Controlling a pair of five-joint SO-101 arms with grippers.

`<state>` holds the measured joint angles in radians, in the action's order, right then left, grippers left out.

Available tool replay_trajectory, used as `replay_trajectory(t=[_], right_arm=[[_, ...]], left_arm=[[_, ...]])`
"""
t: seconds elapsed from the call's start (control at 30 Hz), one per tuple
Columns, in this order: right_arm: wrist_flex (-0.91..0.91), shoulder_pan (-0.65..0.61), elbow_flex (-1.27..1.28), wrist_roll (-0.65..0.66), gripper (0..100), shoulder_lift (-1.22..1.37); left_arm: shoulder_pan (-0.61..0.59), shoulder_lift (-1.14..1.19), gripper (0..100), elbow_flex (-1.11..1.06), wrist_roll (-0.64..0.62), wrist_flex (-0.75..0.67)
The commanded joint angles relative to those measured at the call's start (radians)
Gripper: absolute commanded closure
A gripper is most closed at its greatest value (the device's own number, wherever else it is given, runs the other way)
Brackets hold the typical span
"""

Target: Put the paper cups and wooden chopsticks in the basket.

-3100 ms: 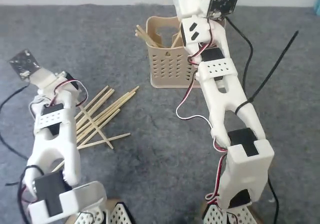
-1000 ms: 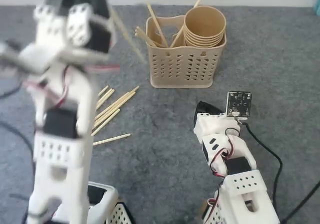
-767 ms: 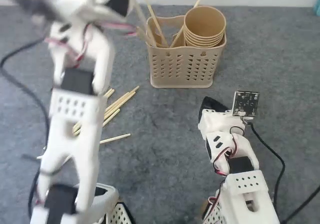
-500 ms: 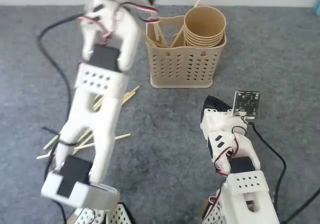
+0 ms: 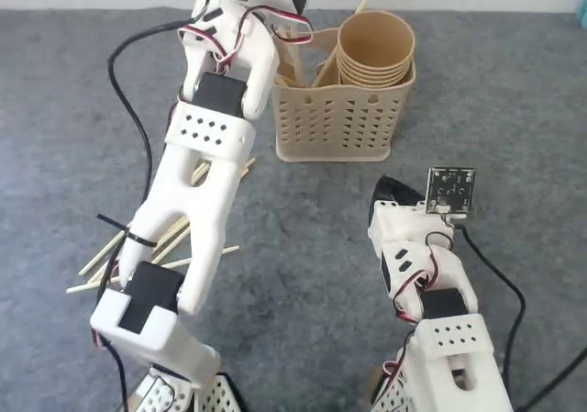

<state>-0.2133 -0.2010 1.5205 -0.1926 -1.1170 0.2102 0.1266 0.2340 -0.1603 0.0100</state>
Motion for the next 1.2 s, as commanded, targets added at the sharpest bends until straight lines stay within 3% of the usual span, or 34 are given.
replay_trajectory(t=[0.0, 0.1, 0.3, 0.5, 0.77, 0.97, 1.07, 1.17], right_arm=[[0.022, 0.013, -0.005, 0.020, 99.0, 0.001], [0.022, 0.015, -0.005, 0.020, 99.0, 0.001], [0.024, 0.015, -0.005, 0.020, 99.0, 0.002], [0.024, 0.013, -0.005, 0.020, 99.0, 0.002], [0.022, 0.010, -0.005, 0.020, 99.0, 0.004], [0.013, 0.010, -0.005, 0.020, 99.0, -0.001], [0.013, 0.010, -0.005, 0.020, 99.0, 0.001], [0.013, 0.008, -0.005, 0.020, 99.0, 0.001]], left_arm=[[0.011, -0.028, 85, 0.044, -0.002, 0.043], [0.003, -0.028, 77, 0.048, -0.066, 0.103], [-0.018, -0.152, 77, 0.041, -0.069, 0.285], [-0.091, -0.411, 77, 0.042, -0.063, 0.732], [-0.328, -0.640, 77, 0.041, -0.046, 1.223], [-0.489, -0.605, 77, -0.062, 0.244, 1.461], [-0.546, -0.589, 77, -0.232, 0.416, 1.444], [-0.588, -0.591, 79, -0.447, 0.526, 1.313]])
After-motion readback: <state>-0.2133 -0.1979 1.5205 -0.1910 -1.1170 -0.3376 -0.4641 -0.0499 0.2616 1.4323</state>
